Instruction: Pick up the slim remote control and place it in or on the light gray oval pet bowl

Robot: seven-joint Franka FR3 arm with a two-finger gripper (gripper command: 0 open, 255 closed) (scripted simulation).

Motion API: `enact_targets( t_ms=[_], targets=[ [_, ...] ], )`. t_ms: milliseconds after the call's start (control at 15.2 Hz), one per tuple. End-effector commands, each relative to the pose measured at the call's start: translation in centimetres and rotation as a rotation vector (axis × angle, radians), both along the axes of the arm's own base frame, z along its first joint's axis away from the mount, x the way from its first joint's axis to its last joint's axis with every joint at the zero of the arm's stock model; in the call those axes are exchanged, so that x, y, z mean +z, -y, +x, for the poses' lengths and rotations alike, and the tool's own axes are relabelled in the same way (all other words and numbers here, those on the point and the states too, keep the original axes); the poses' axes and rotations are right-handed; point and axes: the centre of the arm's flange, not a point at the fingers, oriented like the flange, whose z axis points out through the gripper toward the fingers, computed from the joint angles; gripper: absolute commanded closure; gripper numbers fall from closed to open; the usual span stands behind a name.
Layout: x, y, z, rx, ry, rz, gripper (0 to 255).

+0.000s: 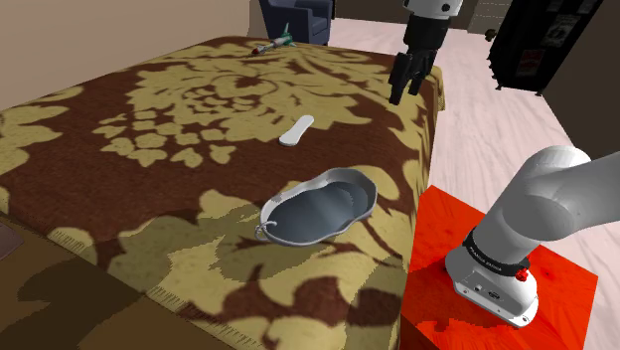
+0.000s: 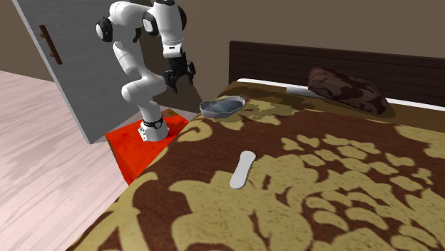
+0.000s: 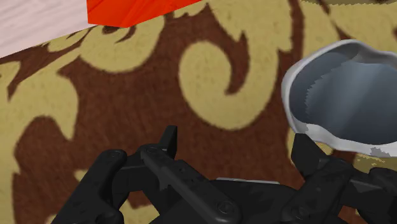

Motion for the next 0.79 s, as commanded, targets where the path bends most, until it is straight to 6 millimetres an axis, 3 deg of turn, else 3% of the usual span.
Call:
enact_targets(
  t_ms=[0, 726],
  targets=[
    [0.0, 0.0, 0.0, 0.000, 0.000, 0.000, 0],
    [-6.5, -5.4, 11.8, -0.369, -0.019, -0.014, 0]
  ],
)
